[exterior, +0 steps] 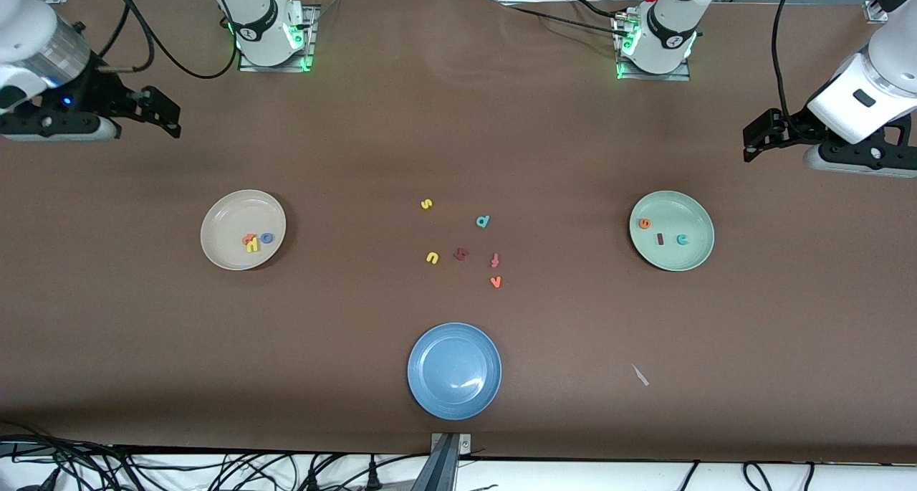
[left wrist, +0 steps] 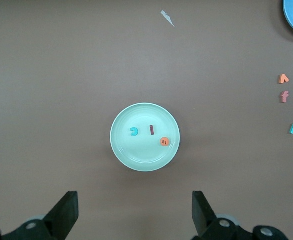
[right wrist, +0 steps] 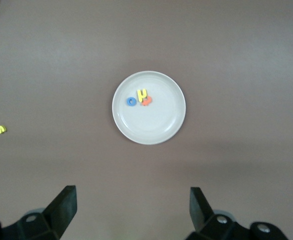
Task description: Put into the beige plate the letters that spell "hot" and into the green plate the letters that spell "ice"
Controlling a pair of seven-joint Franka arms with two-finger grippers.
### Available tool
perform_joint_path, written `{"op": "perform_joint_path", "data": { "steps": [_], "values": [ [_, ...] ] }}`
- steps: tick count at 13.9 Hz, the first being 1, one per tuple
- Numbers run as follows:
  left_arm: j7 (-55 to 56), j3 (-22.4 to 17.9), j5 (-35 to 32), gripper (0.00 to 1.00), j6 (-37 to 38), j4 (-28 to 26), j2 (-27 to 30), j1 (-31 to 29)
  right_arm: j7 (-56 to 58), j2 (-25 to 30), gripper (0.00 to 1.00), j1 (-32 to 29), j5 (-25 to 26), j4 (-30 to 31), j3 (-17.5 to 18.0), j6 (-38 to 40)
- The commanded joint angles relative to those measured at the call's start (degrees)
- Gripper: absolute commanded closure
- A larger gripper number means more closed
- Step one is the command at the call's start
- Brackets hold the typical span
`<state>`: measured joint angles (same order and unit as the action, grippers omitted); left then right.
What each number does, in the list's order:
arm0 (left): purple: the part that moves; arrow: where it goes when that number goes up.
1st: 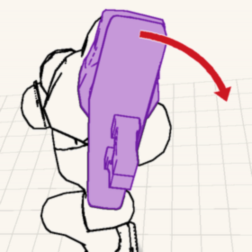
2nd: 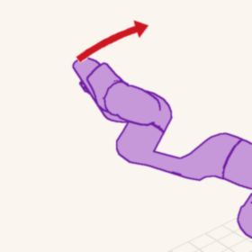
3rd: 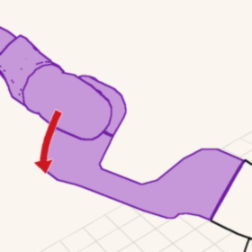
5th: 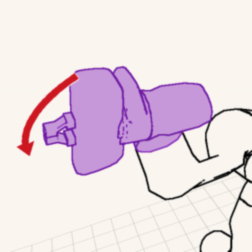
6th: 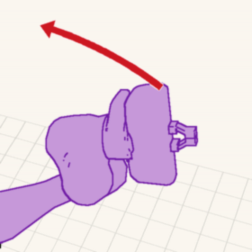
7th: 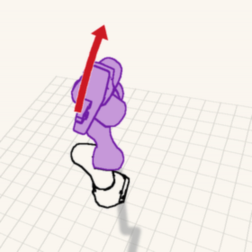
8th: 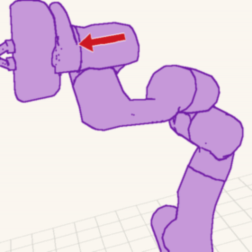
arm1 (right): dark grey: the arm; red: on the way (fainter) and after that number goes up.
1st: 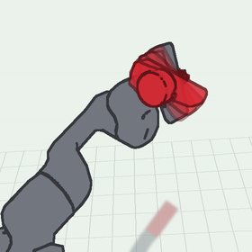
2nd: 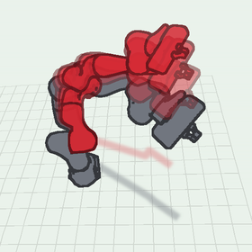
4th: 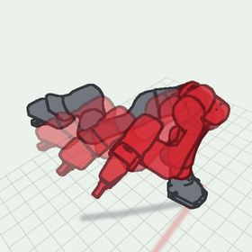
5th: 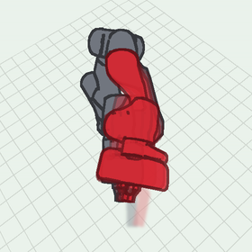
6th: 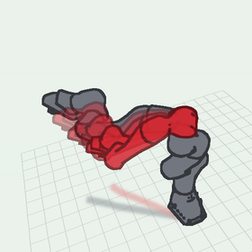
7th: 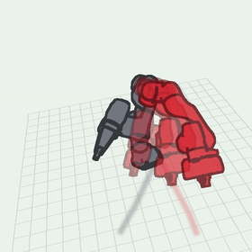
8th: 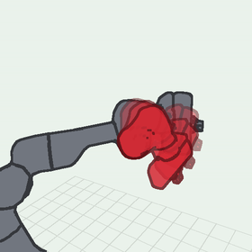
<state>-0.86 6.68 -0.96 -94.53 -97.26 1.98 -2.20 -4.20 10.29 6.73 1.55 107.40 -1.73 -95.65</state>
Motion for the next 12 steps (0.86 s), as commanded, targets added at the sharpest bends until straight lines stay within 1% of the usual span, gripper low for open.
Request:
{"op": "perform_joint_path", "data": {
  "steps": [1, 4, 6, 7, 10, 12],
  "values": [
    [-1.17, -0.36, 0.88, 0.00, -0.40, -0.56, 1.10, 0.09, 0.07, -0.62, 0.00, 0.03, 0.56, -3.51, -1.08, 6.43],
    [-1.34, -0.36, 0.88, 0.00, -0.22, -0.56, 1.19, 0.09, -0.11, -1.40, 0.00, 1.43, 0.30, -4.04, -1.78, 7.15],
    [-1.34, -0.36, 0.96, 0.00, -0.22, 0.23, 0.93, 0.00, -0.28, -2.02, 0.00, 3.63, 0.12, -5.09, -4.84, 7.32],
    [-1.34, -0.36, 0.96, 0.00, -0.31, 0.23, 0.84, -0.18, -0.20, -2.63, 0.00, 3.90, 0.03, -5.70, -5.73, 7.32],
    [-1.34, -0.44, 1.23, 0.00, -0.57, 0.23, -0.39, -0.35, -0.98, -5.71, 0.00, 3.64, -1.37, -8.25, -5.83, 7.32],
    [-1.25, -0.44, 0.97, 0.00, -2.93, 0.41, -1.36, -0.35, -0.99, -6.07, 0.00, 3.72, -1.29, -8.35, -5.74, 6.71]
  ]
}}
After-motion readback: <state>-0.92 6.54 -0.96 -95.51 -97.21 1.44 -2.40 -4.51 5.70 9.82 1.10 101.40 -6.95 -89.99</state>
